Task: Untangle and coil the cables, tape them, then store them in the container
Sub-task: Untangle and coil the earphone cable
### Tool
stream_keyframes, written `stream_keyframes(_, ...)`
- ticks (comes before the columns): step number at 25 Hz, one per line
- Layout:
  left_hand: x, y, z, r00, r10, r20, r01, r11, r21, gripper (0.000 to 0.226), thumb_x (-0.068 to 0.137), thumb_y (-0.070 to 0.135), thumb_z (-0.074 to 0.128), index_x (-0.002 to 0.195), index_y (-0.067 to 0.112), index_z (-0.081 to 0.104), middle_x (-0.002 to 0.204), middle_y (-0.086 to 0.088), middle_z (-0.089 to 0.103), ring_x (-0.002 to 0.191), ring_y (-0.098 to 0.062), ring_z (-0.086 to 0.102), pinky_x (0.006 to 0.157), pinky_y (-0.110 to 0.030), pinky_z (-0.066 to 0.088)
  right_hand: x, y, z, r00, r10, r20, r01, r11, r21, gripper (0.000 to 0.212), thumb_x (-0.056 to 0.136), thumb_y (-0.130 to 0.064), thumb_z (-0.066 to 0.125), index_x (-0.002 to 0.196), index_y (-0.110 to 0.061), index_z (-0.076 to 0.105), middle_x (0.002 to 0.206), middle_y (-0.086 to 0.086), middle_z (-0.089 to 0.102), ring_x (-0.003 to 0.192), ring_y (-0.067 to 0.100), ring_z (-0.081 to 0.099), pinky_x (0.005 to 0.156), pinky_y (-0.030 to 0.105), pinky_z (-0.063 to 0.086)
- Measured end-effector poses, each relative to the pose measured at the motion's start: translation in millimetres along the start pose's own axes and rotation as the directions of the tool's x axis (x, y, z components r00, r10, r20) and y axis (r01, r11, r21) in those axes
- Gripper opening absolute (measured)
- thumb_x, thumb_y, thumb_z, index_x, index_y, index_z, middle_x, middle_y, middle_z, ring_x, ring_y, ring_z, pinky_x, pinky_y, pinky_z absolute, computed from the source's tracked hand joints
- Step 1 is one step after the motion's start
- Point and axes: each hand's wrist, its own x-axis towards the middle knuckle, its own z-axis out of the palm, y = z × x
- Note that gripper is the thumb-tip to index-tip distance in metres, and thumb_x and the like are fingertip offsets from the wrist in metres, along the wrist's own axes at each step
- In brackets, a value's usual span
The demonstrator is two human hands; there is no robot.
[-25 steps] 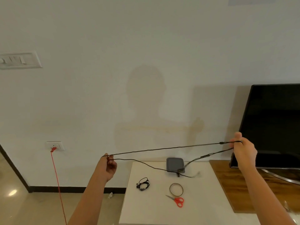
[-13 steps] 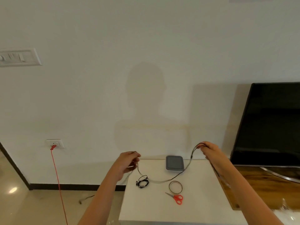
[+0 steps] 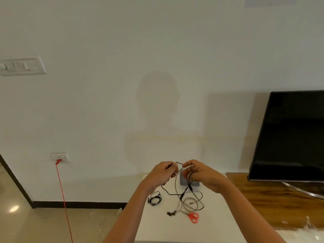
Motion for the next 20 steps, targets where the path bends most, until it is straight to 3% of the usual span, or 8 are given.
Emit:
stream_keyframes(3, 1.3, 13.4, -4.8, 0.995, 0.100, -0.018, -0.093, 0.971, 0.221, 0.039, 0.096, 0.036, 0.041, 0.073, 0.007, 0.052, 0.067, -0.001, 0.047, 0.059, -0.015, 0.039, 0.059, -0.027, 0.032, 7.6, -4.4, 2.4, 0.999, 0.014, 0.046, -0.011, 0.998, -0.057, 0.057, 0.080, 0.013, 0.048, 0.128, -0.017, 0.040, 0.128, 0.006, 0.053, 0.120, 0.019, 0.052, 0.090, 0.028, 0.050)
stream_keyframes(5, 1.2, 18.8, -10.7, 0.992, 0.130, 0.001, -0.124, 0.949, 0.288, 0.033, 0.093, 0.032, 0.041, 0.069, 0.011, 0.046, 0.067, -0.005, 0.042, 0.058, -0.016, 0.034, 0.057, -0.030, 0.028, 11.1, -4.8, 1.3, 1.000, -0.003, 0.029, 0.006, 0.997, -0.081, 0.067, 0.077, 0.016, 0.046, 0.133, -0.020, 0.036, 0.134, 0.002, 0.045, 0.127, 0.018, 0.044, 0.094, 0.030, 0.047)
stream_keyframes(9, 1.3, 24.2, -20.4, 0.984, 0.175, -0.031, -0.158, 0.939, 0.305, 0.029, 0.092, 0.024, 0.040, 0.070, 0.016, 0.056, 0.059, 0.001, 0.045, 0.049, -0.013, 0.034, 0.052, -0.028, 0.029, 16.9, -3.9, -0.5, 0.988, -0.125, -0.090, 0.101, 0.966, -0.238, 0.057, 0.085, 0.011, 0.041, 0.129, -0.024, 0.046, 0.127, 0.001, 0.054, 0.118, 0.016, 0.051, 0.092, 0.025, 0.044)
stream_keyframes(11, 3.3, 21.0, -23.9, 0.975, 0.216, -0.052, -0.186, 0.920, 0.344, 0.030, 0.095, 0.027, 0.042, 0.077, 0.022, 0.066, 0.063, 0.002, 0.057, 0.053, -0.017, 0.049, 0.055, -0.032, 0.040, 23.2, 0.1, -3.9, 0.985, -0.117, -0.130, 0.076, 0.955, -0.287, 0.051, 0.086, 0.009, 0.040, 0.121, -0.024, 0.055, 0.119, 0.003, 0.060, 0.108, 0.016, 0.057, 0.087, 0.023, 0.047)
stream_keyframes(13, 7.2, 15.8, -26.8, 0.969, 0.232, -0.081, -0.178, 0.891, 0.417, 0.028, 0.096, 0.032, 0.044, 0.082, 0.029, 0.069, 0.081, 0.003, 0.069, 0.070, -0.013, 0.065, 0.068, -0.035, 0.052, 32.7, 6.3, -10.0, 0.985, -0.061, -0.163, -0.003, 0.931, -0.365, 0.045, 0.085, 0.008, 0.041, 0.113, -0.021, 0.062, 0.114, 0.004, 0.063, 0.099, 0.015, 0.058, 0.079, 0.021, 0.047)
stream_keyframes(16, 12.8, 8.8, -29.7, 0.968, 0.214, -0.133, -0.146, 0.907, 0.395, 0.029, 0.098, 0.032, 0.045, 0.088, 0.026, 0.071, 0.090, 0.006, 0.072, 0.074, -0.002, 0.066, 0.076, -0.033, 0.054, 47.1, 19.3, -20.8, 0.967, 0.100, -0.235, -0.228, 0.752, -0.618, 0.029, 0.089, -0.001, 0.048, 0.109, -0.011, 0.066, 0.106, 0.007, 0.063, 0.094, 0.019, 0.058, 0.074, 0.022, 0.047)
stream_keyframes(18, 13.7, 5.6, -31.0, 0.969, 0.186, -0.165, -0.123, 0.936, 0.330, 0.030, 0.098, 0.031, 0.045, 0.089, 0.023, 0.073, 0.085, 0.006, 0.071, 0.071, 0.000, 0.062, 0.071, -0.025, 0.051, 53.0, 36.8, -24.7, 0.934, 0.230, -0.273, -0.351, 0.726, -0.591, 0.020, 0.086, 0.001, 0.053, 0.093, -0.008, 0.069, 0.094, 0.010, 0.064, 0.090, 0.023, 0.064, 0.077, 0.027, 0.056)
stream_keyframes(20, 13.4, 2.2, -31.8, 0.970, 0.162, -0.184, -0.107, 0.955, 0.278, 0.031, 0.098, 0.030, 0.046, 0.088, 0.021, 0.074, 0.075, 0.006, 0.066, 0.067, -0.004, 0.059, 0.062, -0.017, 0.045, 52.6, 51.4, -23.8, 0.905, 0.308, -0.294, -0.414, 0.800, -0.434, 0.019, 0.080, 0.006, 0.059, 0.082, -0.011, 0.067, 0.098, 0.013, 0.068, 0.096, 0.027, 0.067, 0.086, 0.035, 0.056)
